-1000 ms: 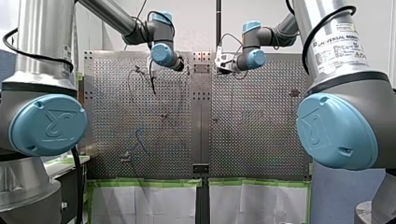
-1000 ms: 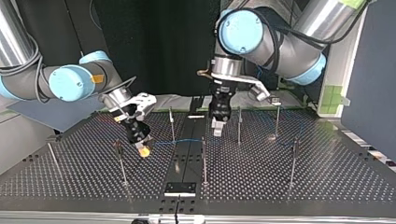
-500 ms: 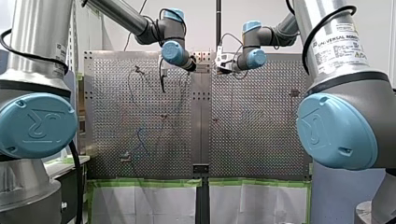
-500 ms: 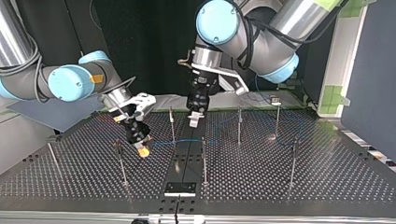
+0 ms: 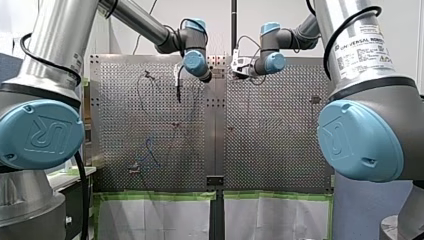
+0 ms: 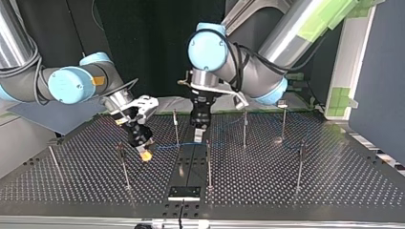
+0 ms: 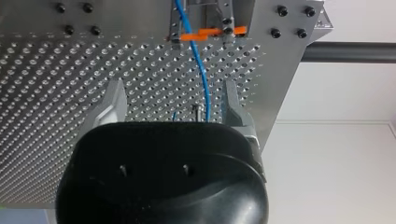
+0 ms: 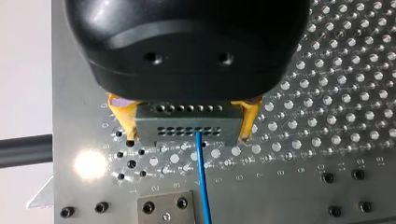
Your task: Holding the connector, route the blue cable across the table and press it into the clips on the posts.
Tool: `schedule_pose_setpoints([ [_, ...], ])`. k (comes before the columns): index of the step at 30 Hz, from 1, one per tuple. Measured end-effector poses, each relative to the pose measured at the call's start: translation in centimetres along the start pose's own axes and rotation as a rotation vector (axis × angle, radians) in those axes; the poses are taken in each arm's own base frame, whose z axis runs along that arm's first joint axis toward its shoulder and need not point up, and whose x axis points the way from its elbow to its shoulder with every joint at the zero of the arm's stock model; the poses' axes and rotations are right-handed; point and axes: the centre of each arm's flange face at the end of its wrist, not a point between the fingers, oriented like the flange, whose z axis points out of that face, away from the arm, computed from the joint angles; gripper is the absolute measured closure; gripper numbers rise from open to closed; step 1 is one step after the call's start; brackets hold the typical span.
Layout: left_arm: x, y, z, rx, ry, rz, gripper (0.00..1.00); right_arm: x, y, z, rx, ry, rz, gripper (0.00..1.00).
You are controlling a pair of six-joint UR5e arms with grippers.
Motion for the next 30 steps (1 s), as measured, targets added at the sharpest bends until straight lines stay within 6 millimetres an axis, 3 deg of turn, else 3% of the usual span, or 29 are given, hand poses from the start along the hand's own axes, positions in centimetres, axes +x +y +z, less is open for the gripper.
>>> schedule_pose_setpoints([
  [15,-3.0,-1.2,2.7,0.000,-0.061,-0.027,0.00,0.0,0.2,0.0,-0.003,0.000,0.001,1.00],
  [30,0.0,-2.8,6.6,-0.006,-0.002,0.000,0.00,0.0,0.2,0.0,0.001,0.000,0.003,1.00],
])
